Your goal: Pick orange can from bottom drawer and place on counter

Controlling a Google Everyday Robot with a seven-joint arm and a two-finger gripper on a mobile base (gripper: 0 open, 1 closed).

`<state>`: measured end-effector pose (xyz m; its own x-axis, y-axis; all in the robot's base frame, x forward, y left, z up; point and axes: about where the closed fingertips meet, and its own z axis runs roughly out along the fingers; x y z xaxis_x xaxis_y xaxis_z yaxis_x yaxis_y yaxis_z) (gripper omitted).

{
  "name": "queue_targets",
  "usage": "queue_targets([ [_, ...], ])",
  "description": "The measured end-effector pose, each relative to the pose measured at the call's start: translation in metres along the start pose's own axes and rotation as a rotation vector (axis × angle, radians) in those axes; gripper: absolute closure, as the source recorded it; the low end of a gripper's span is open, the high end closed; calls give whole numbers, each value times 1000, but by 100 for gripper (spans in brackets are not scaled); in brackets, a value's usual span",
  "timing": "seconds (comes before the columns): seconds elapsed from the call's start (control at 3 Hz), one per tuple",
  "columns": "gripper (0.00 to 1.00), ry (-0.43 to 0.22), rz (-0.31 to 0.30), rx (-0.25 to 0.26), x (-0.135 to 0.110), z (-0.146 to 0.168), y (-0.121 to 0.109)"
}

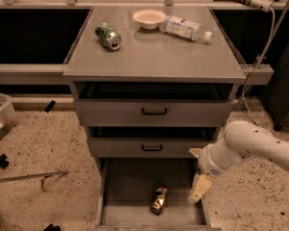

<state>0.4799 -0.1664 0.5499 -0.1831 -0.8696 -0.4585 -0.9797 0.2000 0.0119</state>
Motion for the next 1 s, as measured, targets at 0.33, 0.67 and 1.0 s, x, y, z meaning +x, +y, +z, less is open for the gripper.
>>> queue_targets([
  [0.33,0,-117,-83,-93,8,24,-13],
  [0.67,0,-133,-156,-101,10,29,-17],
  [1.0,0,-133,-157,-101,10,29,-17],
])
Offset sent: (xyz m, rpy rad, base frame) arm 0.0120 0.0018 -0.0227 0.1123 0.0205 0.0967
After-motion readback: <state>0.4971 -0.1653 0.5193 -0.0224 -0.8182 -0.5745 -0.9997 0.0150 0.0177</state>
